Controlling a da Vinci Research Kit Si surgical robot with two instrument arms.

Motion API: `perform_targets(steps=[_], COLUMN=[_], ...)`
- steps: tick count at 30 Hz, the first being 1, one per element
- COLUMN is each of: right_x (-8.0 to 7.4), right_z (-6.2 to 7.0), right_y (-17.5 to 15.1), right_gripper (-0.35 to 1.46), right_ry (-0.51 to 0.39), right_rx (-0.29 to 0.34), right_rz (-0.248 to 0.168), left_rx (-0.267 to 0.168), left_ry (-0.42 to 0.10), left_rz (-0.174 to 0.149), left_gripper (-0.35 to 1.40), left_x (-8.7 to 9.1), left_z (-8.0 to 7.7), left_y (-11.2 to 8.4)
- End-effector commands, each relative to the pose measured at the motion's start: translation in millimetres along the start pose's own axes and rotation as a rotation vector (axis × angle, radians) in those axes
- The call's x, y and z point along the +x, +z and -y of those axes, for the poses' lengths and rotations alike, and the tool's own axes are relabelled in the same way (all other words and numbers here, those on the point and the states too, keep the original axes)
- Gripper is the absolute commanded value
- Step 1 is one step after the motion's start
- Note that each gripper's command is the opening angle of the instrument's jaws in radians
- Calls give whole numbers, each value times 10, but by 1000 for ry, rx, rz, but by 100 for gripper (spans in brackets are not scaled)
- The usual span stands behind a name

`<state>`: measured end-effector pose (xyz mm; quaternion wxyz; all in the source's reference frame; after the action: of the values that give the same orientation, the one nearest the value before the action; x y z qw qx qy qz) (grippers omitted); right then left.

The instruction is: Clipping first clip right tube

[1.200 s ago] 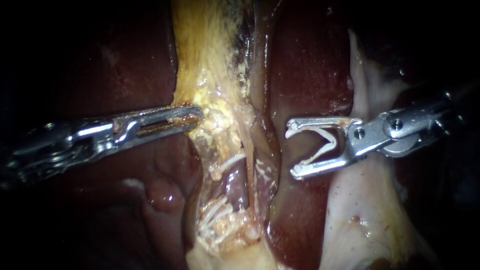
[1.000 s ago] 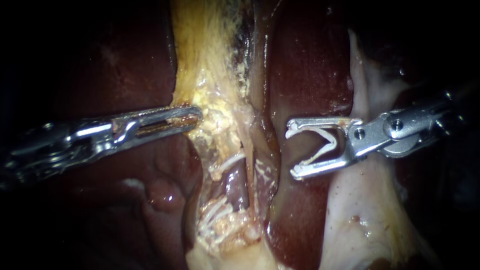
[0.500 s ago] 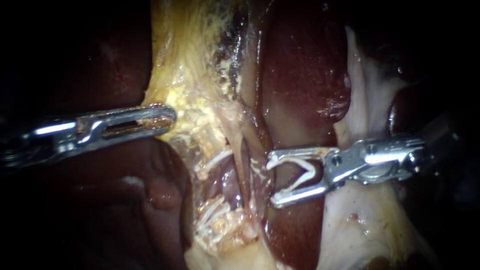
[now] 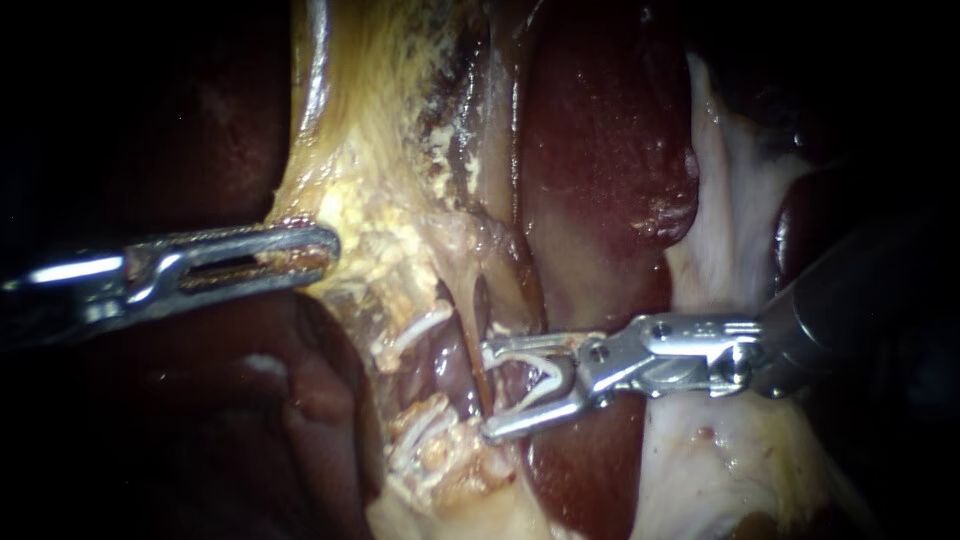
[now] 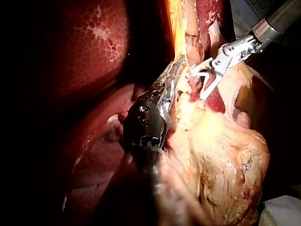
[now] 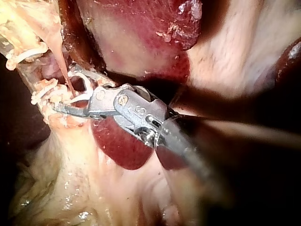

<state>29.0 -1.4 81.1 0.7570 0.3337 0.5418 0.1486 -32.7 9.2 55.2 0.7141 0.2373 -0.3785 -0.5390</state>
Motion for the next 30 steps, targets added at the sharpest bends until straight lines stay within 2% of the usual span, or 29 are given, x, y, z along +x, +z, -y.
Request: perform_targets(steps=[1,6,9,11,13,14,16,19,30], right_x=[0,0,0,-1,-1,0,2,0,-11], right_z=[1,3,3,2,0,0,-3,-4,-1], right_y=[2,6,5,3,-2,-5,-12,-19,-9], right_gripper=[58,53,39,18,-31,-35,-35,-35,-35], right_ry=[2,0,-1,-36,-76,-75,-94,-123,-132], right_rx=[8,26,27,30,9,-1,-23,-55,-42], right_rz=[2,6,6,12,29,39,74,97,104], left_rx=[-1,-1,-1,-1,-1,-1,-1,-1,0], left_ry=[0,0,0,0,0,0,0,5,6], left_rz=[0,0,0,0,0,0,0,0,0], left_gripper=[-35,-35,-35,-35,-35,-35,-35,-35,-35], left_x=[0,0,0,0,0,0,0,0,0], left_z=[0,0,0,0,1,1,1,1,0], left_y=[0,0,0,0,0,0,-1,-1,-1])
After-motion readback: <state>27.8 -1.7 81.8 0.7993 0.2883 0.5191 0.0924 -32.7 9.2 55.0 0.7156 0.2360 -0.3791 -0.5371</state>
